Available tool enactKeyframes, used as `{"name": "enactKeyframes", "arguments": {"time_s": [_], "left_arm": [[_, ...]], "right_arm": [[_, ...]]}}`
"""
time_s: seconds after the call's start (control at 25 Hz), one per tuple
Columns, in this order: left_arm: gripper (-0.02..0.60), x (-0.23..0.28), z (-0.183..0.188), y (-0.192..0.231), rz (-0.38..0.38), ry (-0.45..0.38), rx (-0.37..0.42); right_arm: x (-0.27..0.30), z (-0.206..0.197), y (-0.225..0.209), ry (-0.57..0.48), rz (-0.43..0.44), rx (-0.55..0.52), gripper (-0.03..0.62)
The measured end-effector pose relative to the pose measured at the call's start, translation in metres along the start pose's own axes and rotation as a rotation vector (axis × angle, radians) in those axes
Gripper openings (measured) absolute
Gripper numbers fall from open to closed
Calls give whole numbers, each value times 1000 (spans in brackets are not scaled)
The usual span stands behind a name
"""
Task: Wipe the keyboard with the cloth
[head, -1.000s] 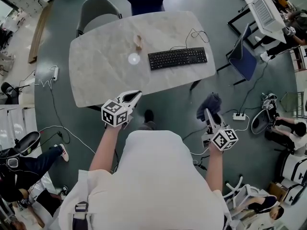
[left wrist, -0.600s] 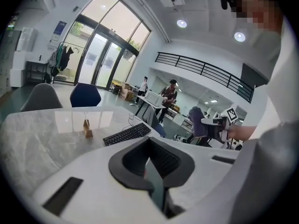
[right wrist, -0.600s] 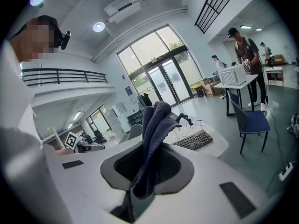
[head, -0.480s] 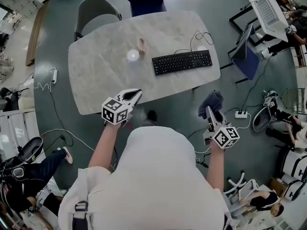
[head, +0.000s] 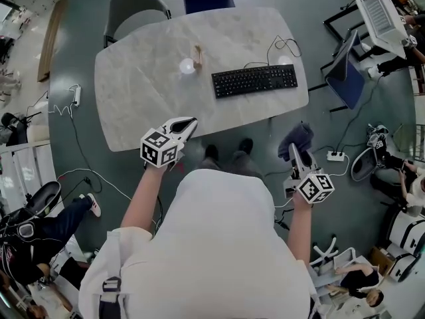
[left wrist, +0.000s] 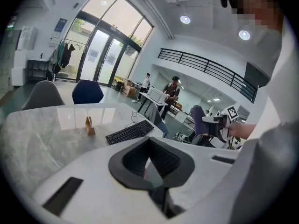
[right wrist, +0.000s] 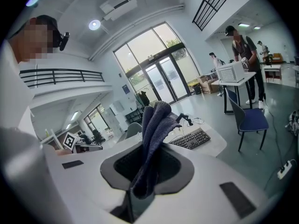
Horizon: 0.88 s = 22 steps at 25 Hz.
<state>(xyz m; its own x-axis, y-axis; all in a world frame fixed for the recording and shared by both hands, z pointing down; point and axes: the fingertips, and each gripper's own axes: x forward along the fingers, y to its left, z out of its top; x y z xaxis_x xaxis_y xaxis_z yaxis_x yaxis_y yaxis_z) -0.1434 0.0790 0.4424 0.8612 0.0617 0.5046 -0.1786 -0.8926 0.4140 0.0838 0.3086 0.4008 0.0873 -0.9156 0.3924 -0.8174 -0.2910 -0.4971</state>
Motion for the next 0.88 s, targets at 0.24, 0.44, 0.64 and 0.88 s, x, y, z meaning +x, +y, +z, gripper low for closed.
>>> {"name": "enactKeyframes", "arguments": {"time_s": [0.24,0.44,0.64,0.88], "left_arm": [[6,18,7,-9,61,-28,-27],[6,41,16,-12,110,-63,-79],[6,74,19,-21,158,-57,-114],[6,106,17,-22,210,-48,-160]], "right_arm": [[13,14,-29,25,59,-5,72],[35,36,-57,66,110,-20,72],[53,51,-93,121,154,-27,72],[74,60,-131,173,188,-27,72]]}}
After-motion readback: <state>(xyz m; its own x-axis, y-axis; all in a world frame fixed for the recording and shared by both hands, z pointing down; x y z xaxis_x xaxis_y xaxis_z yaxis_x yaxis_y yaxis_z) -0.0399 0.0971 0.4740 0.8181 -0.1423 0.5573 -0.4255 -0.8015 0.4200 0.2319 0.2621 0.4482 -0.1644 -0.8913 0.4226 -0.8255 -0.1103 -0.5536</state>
